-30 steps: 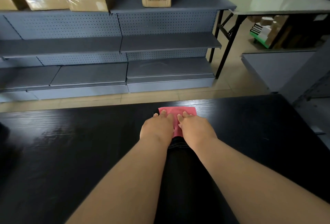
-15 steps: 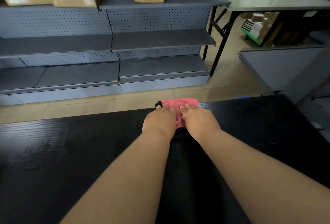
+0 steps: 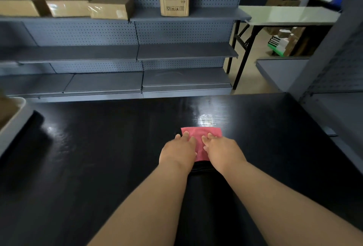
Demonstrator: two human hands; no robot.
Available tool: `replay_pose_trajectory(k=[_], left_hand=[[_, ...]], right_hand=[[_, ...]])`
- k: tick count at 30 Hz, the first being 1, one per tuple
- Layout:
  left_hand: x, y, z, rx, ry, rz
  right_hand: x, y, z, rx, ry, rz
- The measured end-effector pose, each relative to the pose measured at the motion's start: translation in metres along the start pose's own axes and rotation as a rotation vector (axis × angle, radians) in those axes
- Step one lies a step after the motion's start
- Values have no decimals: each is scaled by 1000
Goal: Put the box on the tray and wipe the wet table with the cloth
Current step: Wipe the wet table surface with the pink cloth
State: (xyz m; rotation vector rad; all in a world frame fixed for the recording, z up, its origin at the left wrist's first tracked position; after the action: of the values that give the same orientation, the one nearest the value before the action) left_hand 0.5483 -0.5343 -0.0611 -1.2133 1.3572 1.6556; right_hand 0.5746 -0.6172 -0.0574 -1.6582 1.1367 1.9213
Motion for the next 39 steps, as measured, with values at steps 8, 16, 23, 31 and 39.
replay_pose_trajectory(k=[8, 16, 23, 31, 39], left_hand=[[42, 130, -11, 1, 16, 20], [68, 197, 10, 19, 8, 32], [80, 231, 67, 45, -18, 61], [94, 256, 208, -27, -38, 89], [102, 268, 281, -23, -15, 63]], right_hand=[[43, 115, 50, -34, -4, 91], [63, 168, 100, -37, 17, 170], [56, 173, 170, -45, 60, 159], [53, 127, 305, -107, -21, 176], [39, 106, 377, -67, -85, 208]])
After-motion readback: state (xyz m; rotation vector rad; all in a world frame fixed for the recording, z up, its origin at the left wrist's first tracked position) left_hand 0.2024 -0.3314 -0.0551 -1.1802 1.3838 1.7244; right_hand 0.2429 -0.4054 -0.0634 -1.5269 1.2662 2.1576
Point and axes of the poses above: each hand's wrist, its own y-axis away from the middle knuckle, its own x-axis out of the palm, z = x × y, the point moved 8 cm from there along -y, towards the middle knuckle, and after that the axes turned 15 degrees about -x, right-handed, at the moved point
